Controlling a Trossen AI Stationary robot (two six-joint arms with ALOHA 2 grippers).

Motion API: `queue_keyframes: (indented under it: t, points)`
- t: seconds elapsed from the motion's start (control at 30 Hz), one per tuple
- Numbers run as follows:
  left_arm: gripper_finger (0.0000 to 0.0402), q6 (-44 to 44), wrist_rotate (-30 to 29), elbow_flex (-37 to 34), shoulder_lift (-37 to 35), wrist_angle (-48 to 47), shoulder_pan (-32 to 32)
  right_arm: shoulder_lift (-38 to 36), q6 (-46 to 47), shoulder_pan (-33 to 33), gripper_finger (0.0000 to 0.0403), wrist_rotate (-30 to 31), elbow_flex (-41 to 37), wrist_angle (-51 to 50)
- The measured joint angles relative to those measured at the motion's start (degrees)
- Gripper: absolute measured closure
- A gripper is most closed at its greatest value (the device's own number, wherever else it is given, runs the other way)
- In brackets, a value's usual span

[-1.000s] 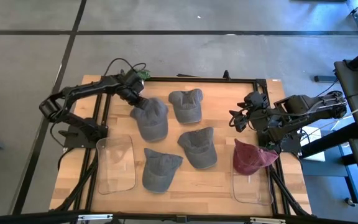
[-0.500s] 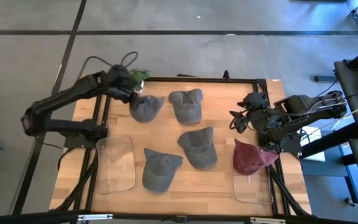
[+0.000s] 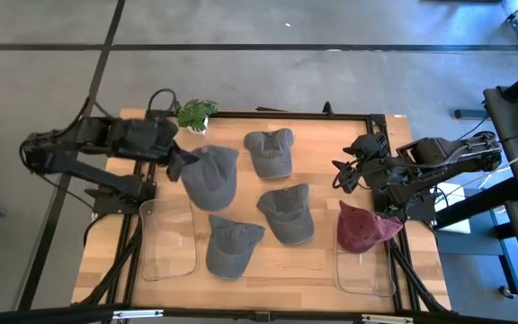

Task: Pick & Place hat
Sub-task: Put the dark blue cap into the left transparent bin

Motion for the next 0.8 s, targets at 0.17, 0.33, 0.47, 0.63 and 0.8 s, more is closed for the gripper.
queue_keyframes:
  t: [0.17,0.33,0.47,0.63,0.8]
  points:
    - [0.0398,-9.17,-12.89,0.00,0.19,-1.26,-15.59,0.02,0.15,0.00,0.0156,-0.09,-1.77,0.18]
    - [0.0398,-16.86,-22.03,0.00,0.26,-2.76,-27.91,0.07,0.39,0.00,0.0156,-1.49,-4.67,2.29]
    - [0.0398,-23.67,-27.78,0.00,1.06,-6.03,-35.60,0.04,0.48,0.00,0.0156,-1.63,-6.20,3.58]
    - [0.0398,-36.59,-29.92,-0.02,3.03,-14.82,-43.09,0.04,0.40,0.00,0.0156,-1.62,-6.32,5.62]
    - [0.0398,-49.39,-28.71,-0.02,5.42,-22.91,-48.17,0.02,0.39,0.00,0.0156,-1.62,-6.32,7.06]
